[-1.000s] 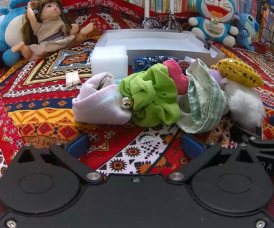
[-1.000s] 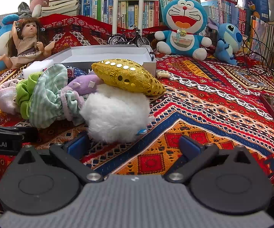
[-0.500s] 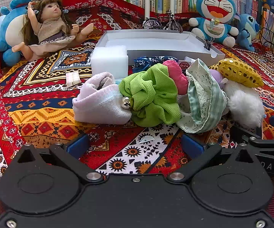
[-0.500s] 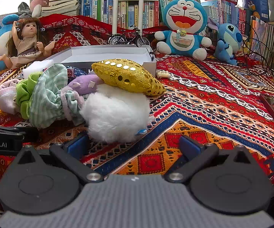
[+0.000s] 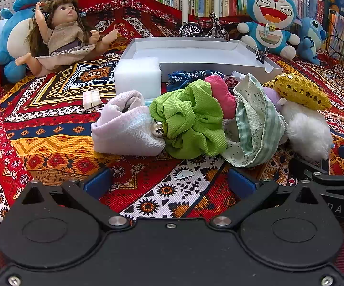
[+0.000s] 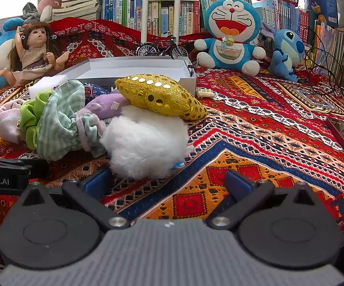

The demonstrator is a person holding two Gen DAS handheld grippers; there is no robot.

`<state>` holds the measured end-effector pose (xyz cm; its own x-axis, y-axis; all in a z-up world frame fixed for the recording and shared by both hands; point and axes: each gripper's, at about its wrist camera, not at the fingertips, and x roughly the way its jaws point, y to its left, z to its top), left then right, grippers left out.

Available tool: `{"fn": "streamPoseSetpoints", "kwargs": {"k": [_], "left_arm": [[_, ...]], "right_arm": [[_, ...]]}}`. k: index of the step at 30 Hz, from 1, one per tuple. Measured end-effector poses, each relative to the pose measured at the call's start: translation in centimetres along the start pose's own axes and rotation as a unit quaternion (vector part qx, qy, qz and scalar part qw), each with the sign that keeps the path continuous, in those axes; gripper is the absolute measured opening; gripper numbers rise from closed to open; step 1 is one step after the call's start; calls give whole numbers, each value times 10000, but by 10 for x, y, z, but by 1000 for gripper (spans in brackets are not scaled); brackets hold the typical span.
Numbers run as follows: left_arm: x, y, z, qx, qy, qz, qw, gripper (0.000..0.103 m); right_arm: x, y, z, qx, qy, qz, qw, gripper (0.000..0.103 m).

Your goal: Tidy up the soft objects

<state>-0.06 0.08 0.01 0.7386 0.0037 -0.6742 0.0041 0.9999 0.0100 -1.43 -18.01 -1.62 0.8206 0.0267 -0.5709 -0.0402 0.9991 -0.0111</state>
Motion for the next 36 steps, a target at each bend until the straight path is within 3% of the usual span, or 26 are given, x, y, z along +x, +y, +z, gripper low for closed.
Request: {"fn": "streamPoseSetpoints", "kwargs": {"k": [36], "left_arm": [[1, 4, -1, 72, -80, -56, 9999, 103]], "right_arm": [[0, 0, -1, -17, -36, 23, 10000, 103]]}}
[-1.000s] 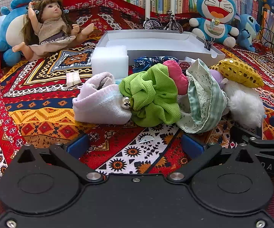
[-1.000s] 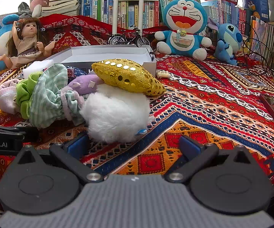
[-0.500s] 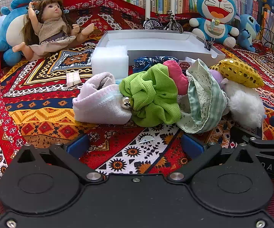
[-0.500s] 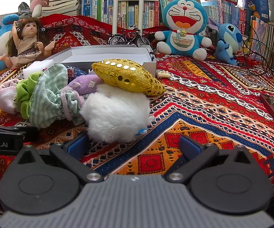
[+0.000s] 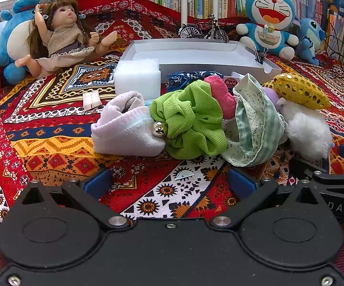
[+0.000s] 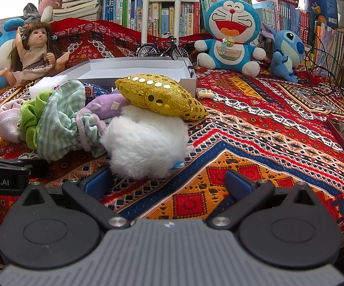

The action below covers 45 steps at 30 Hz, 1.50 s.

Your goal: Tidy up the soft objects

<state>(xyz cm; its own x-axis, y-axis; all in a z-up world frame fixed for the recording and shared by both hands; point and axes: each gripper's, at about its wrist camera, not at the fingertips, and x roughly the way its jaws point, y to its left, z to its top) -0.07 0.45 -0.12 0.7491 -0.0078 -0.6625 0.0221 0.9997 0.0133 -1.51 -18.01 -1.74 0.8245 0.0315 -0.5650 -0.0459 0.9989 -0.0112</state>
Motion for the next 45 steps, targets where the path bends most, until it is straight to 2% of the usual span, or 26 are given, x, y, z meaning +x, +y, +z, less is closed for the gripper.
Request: {"fn": "streamPoseSetpoints", "kwargs": {"k": [5, 9, 13, 19, 23, 26, 28, 32, 36, 39, 45], "left_arm": [[-2, 6, 0, 39, -51, -51, 10000, 103], [-3, 8, 2, -20, 30, -85, 10000, 103], [-10, 16, 7, -207, 3, -251, 9995, 96], [-27, 27, 17, -303, -445, -468, 9975, 88], [-34, 37, 23, -320, -766, -174, 9964, 84], [-28, 44, 24, -275, -734, 189, 9967, 76], [-23, 49, 24, -327, -653, 285, 9969, 69], [-13, 57, 22, -402, -539, 219, 9975, 62], [-10, 56, 21, -358, -561, 102, 9977, 48], [-7, 53, 22, -360, -559, 116, 9977, 48], [4, 53, 25, -494, -415, 149, 9978, 55]], "right_arm": [[0, -1, -5, -8, -156, 13, 9999, 103], [-2, -3, 0, 37, -63, 66, 10000, 103], [-13, -11, 3, 270, -296, 254, 9989, 103], [-24, -16, 13, 314, -682, 338, 9966, 98], [-22, -17, 17, 312, -669, 242, 9970, 90], [-22, -15, 17, 251, -659, 239, 9972, 89], [-22, -13, 17, 199, -651, 228, 9974, 88], [-21, -9, 17, 152, -623, 220, 9977, 84], [-17, -5, 18, 97, -557, 218, 9982, 82], [-14, -1, 20, 25, -523, 190, 9984, 82], [-2, -1, 22, 137, -381, 310, 9987, 82]]}}
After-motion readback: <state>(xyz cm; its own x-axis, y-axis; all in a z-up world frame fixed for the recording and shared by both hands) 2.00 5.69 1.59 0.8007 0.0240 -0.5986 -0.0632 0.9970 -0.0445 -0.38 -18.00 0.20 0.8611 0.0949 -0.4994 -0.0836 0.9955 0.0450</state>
